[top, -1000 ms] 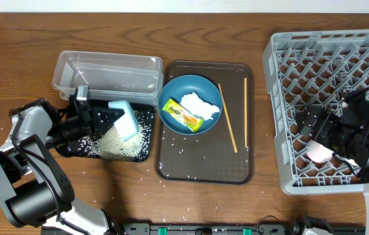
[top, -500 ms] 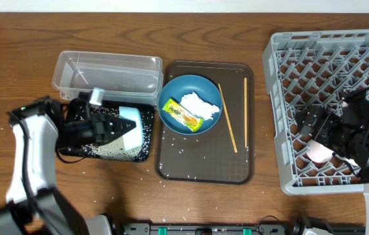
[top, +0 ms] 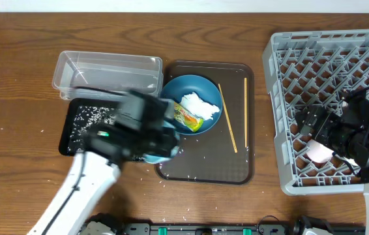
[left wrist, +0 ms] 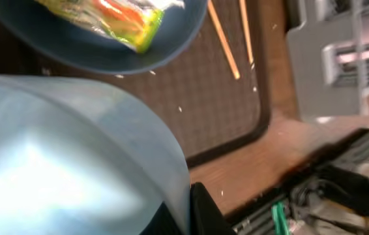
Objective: Sort waste into correct bins and load items into the dishwasher rack
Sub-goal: 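Set the empty light-blue bowl back on the brown tray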
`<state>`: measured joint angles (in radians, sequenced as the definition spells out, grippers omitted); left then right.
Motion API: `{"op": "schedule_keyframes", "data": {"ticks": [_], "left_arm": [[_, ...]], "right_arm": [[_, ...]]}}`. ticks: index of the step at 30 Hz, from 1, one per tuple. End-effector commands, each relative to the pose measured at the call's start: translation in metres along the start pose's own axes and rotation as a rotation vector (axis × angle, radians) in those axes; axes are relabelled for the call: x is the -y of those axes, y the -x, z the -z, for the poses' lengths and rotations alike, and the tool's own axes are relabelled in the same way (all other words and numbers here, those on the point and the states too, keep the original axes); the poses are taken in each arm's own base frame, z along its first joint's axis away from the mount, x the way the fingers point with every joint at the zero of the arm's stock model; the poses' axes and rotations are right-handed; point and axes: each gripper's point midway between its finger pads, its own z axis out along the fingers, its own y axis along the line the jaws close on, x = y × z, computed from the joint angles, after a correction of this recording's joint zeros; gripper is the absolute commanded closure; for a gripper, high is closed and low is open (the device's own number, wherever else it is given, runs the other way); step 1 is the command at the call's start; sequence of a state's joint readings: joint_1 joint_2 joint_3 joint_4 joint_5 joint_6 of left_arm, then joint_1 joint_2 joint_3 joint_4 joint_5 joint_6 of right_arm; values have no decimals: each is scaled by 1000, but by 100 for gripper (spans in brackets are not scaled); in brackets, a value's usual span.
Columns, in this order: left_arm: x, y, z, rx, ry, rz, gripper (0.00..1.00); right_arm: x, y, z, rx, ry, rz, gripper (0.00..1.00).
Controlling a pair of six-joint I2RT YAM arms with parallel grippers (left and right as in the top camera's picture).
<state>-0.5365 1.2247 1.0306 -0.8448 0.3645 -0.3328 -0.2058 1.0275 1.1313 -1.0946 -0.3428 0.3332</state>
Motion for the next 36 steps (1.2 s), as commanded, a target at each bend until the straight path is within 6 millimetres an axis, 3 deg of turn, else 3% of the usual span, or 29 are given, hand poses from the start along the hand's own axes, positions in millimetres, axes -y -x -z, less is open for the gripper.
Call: {"op": "schedule_keyframes", "data": {"ticks": [1,8,12,14,16,20,24,28,32,36], "left_arm": [[-25,0,-27,54,263,120,93],[-17,-21,-90,-66,350,71,93],[-17,-26,-114,-103,358,57,91],[-15,-26,-117,-108,348,58,83],[-9,-24,-117,-110,325,59,67],[15,-20,-102,-156,245,-12,48],[32,-1,-72,-145,242,-98,43],[37,34,-58,-39,257,-192,41],[15,68,-65,54,328,-247,40],[-11,94,-91,66,354,-254,40]], "right_arm": [[-6,2,2,7,10,8,8],[-5,1,2,5,9,7,8],[-5,1,2,6,9,8,8],[-5,1,2,6,9,8,8],[-6,2,2,8,10,9,7],[-6,3,2,13,11,11,7],[-6,3,2,13,11,19,7],[-6,5,2,18,13,20,7],[-7,5,2,22,14,21,7],[-7,6,2,22,15,21,7]]}}
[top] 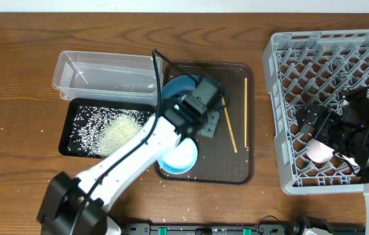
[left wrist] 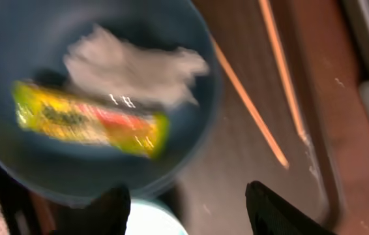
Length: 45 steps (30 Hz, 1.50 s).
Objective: Sort waste into correct bins and load items into the dishwasher rack
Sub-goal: 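Set the empty light-blue bowl back on the brown tray, then pick the white tissue from the teal plate into the clear bin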
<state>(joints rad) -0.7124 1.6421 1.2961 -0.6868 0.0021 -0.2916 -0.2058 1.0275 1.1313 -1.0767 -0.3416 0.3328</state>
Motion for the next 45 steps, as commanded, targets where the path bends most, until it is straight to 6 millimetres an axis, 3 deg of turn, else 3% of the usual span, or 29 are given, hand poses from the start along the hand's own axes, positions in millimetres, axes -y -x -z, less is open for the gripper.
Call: {"op": "schedule_keyframes", "data": {"ticks": [1,4,7,15,17,18,19,22,23,25,29,33,36,39,45], "left_arm": [[-30,6,-37,-25,83,-66,40],[-36,15,-70,-17,79,-114,39],[-36,17,-96,-14,79,-184,30],[-38,11,-134,-30,84,-195,26],[-39,6,-140,-48,85,-195,36],[-39,5,-140,-52,86,-196,46],[-39,5,-140,-54,86,-196,62],[-37,14,-128,-22,81,-161,91],[-35,20,-118,-3,77,-145,94],[-32,33,-94,41,66,-102,94],[-29,63,-25,184,39,-83,94],[-50,81,28,291,57,-41,94],[-78,86,36,306,92,8,94],[-107,88,31,300,133,47,94],[-187,102,19,337,237,178,94]], "right_arm": [[-6,2,2,6,11,15,7],[-6,2,2,6,10,15,7],[-5,1,2,4,10,14,7],[-5,1,2,2,9,13,7],[-5,0,1,1,9,13,7],[-5,0,1,1,9,13,7],[-5,0,1,1,9,13,7],[-5,0,1,1,9,13,6],[-5,0,1,1,9,13,6],[-5,0,1,1,9,13,6],[-5,0,1,1,9,13,6],[-5,1,1,2,9,13,6],[-5,1,1,3,10,14,6],[-5,0,1,1,9,13,6],[-4,-2,1,-9,6,9,6]]}}
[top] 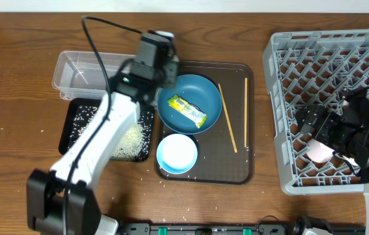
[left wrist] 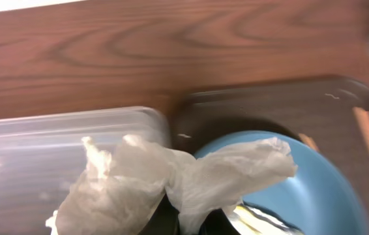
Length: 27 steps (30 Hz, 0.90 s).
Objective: Sort waste into correct bins and load items into the dishwasher rack
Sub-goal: 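Pick the white tissue from the teal plate into the clear bin, then grasp the yellow snack wrapper and drop it into the clear bin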
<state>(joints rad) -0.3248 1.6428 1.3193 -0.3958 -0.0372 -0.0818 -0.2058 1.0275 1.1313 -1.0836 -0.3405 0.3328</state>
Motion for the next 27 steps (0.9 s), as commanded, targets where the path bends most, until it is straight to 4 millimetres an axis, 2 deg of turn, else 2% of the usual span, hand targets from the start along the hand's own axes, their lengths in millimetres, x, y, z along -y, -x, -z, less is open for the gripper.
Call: {"op": "schedule_keyframes", "data": {"ticks": [1,2,3,5,7,9,12,16,18,19,23,27], "left_arm": [[-42,1,-17,1,79,50,90],[-50,1,-21,2,90,63,68],[-60,-1,-27,-4,104,78,52],[-66,-5,-33,-19,98,91,40],[-59,-7,-31,-33,42,99,28],[-46,-7,-20,-43,-24,101,27],[-9,-13,5,-79,-163,92,26],[37,-44,21,-193,-236,15,27],[57,-66,20,-259,-246,-23,27],[64,-82,14,-303,-203,28,27],[65,-108,-5,-359,-57,158,27],[69,-131,-26,-425,13,339,27]], "right_arm": [[-5,-1,1,-4,9,11,6],[-5,-1,1,-4,9,11,6],[-5,-1,1,-5,9,11,6],[-5,-2,1,-7,8,10,6],[-4,-3,1,-11,6,9,6],[-4,-3,2,-14,5,8,6],[-4,-3,2,-14,5,8,6],[-4,-3,2,-14,5,8,6],[-4,-3,2,-14,5,8,6],[-4,-4,2,-16,4,7,6],[-3,-7,2,-27,0,3,6],[-2,-8,1,-32,-1,1,6]]}}
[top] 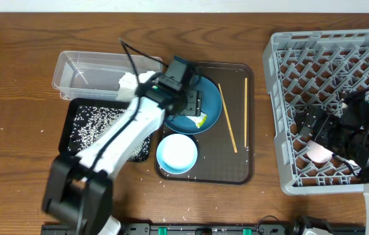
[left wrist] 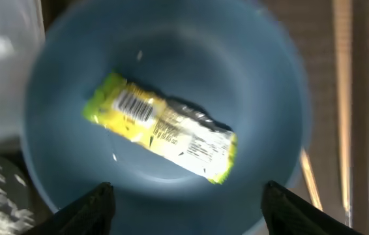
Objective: Sort waste into correct bins and load items into the dishwasher rack
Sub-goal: 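Grasp the yellow snack wrapper and drop it into the clear bin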
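A big blue bowl [top: 209, 91] on the brown tray [top: 236, 166] holds a yellow-green snack wrapper [left wrist: 162, 127]. My left gripper [left wrist: 188, 219] hovers over that bowl [left wrist: 282, 78], open wide, one dark finger [left wrist: 90, 209] on each side and nothing between them. From overhead the left gripper [top: 191, 103] covers most of the bowl, and only a corner of the wrapper [top: 201, 119] shows. A crumpled white napkin [top: 127, 83] lies in the right end of the clear bin [top: 87, 65]. My right gripper [top: 318, 151] sits low in the dish rack [top: 282, 52] by a pale pinkish thing; its jaws are unclear.
A small light-blue bowl [top: 177, 152] stands at the tray's front. Two chopsticks [top: 227, 121] [top: 245, 111] lie on the tray right of the big bowl. A black tray with rice grains [top: 96, 124] sits in front of the clear bin.
My left gripper was shut on the white napkin at the clear bin's right end. The napkin now lies in the bin, and the gripper is open over the blue bowl above the wrapper.
First my left gripper held the small light-blue bowl by the rice tray. Then that bowl stood on the brown tray and the gripper was open over the napkin and wrapper. It then held the napkin at the clear bin, where the napkin now lies. The right arm stayed still.
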`<state>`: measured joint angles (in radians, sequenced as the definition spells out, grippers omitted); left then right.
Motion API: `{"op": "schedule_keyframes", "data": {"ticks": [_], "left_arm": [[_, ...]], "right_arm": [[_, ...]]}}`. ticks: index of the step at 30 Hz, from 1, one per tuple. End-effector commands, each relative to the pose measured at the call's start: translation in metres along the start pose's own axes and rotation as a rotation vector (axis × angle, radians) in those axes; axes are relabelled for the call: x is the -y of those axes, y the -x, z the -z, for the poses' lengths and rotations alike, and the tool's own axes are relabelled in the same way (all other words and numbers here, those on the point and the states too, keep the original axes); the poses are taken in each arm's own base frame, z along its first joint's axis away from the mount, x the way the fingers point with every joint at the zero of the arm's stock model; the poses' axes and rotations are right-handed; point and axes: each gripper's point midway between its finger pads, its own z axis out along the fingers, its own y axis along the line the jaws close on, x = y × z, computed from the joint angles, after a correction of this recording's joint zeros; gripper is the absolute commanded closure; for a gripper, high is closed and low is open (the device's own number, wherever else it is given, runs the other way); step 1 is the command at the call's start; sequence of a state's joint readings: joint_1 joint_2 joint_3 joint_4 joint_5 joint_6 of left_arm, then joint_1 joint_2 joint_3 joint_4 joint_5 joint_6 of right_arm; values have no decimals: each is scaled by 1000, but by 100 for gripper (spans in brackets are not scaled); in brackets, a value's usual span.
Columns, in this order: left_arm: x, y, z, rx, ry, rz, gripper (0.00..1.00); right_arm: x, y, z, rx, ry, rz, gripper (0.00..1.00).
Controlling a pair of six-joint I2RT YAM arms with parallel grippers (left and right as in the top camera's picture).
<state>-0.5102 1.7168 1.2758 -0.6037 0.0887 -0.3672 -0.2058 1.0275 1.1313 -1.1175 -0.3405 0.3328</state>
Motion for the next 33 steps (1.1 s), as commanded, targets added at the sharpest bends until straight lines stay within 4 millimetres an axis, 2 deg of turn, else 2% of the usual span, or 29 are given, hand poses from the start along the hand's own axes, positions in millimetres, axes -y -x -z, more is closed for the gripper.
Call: {"op": "schedule_keyframes", "data": {"ticks": [1,6,10,11,13,19,21,24,29,31,33], "left_arm": [[-20,-14,-29,-41,108,299,27],[-23,-14,-64,-38,123,478,23],[-25,-16,-84,-41,130,547,23],[-25,-16,-88,-43,131,548,26],[-27,-20,-94,-53,141,548,37],[-23,-23,-94,-80,122,483,86],[-14,-24,-90,-104,71,428,94],[2,-16,-70,-111,-2,368,94],[16,21,-1,35,-70,212,94],[1,36,29,136,-10,167,94],[-22,50,54,230,89,148,94]], "right_arm": [[-5,0,1,-2,9,13,6],[-5,-1,1,-4,8,12,6],[-3,-3,-1,-11,5,14,6],[-3,-4,-1,-13,5,19,6],[-2,-5,-1,-17,3,30,6],[-2,-5,-1,-18,3,30,6],[-2,-5,-1,-18,3,30,6],[-2,-5,-1,-18,3,30,6],[-2,-5,-1,-17,3,30,6],[-2,-5,-1,-18,3,30,6],[-2,-5,-1,-18,3,30,6]]}}
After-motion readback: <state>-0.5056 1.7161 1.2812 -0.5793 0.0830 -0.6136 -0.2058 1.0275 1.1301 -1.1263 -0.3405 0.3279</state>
